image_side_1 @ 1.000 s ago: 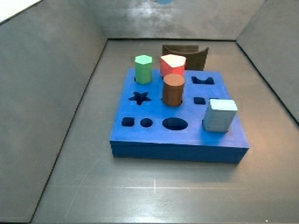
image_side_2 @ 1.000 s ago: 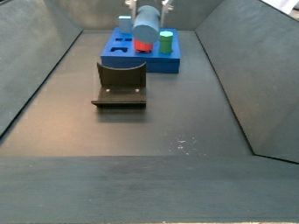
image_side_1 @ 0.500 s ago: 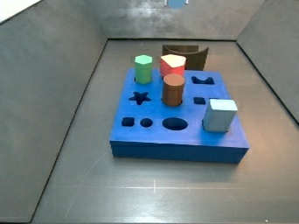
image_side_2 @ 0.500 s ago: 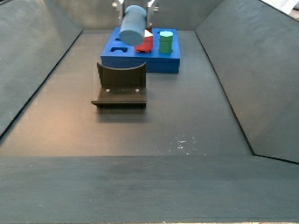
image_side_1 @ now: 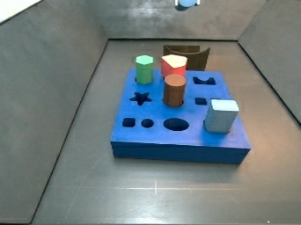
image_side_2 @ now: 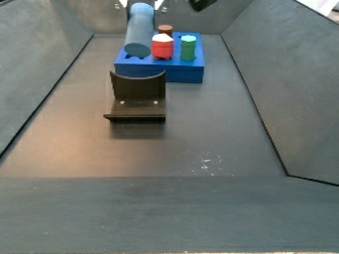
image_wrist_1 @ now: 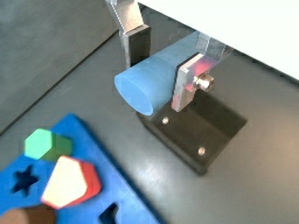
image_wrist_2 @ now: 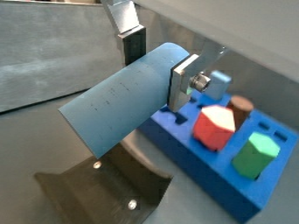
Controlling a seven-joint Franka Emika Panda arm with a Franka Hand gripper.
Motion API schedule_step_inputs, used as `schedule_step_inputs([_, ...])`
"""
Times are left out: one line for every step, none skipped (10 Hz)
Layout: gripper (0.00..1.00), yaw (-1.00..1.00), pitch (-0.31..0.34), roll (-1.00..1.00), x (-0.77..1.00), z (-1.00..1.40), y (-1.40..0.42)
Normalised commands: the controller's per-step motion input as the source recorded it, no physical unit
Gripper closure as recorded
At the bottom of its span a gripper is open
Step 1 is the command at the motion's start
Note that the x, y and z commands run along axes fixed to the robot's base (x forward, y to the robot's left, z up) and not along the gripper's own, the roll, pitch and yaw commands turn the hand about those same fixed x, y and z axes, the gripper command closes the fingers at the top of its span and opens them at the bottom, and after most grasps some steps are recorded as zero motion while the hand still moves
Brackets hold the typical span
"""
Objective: Pick up the oval object. Move up. Place the oval object on the fixture. Regrasp the oval object. Move to above the board. Insert the oval object.
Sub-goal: Place the oval object on the fixture.
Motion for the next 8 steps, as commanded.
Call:
schedule_step_inputs([1.0,-0.15,0.17,-1.0,0.19,-0.02,0.05])
schedule_step_inputs([1.0,-0.16,0.151,-0.87,0.13,-0.02,0.05])
schedule_step_inputs([1.0,-0.16,0.128,-0.76,0.1,-0.02,0.05])
schedule_step_inputs([1.0,-0.15,0.075,-0.52,0.07,-0.01,0.05])
schedule_step_inputs([1.0,-0.14,0.049,-0.3,0.07,-0.01,0.04])
schedule_step_inputs([1.0,-0.12,0.036,-0.21,0.07,-0.01,0.03])
schedule_step_inputs([1.0,0.05,0.167,-1.0,0.13,-1.0,0.13])
schedule_step_inputs([1.0,0.05,0.161,-1.0,0.13,-1.0,0.14])
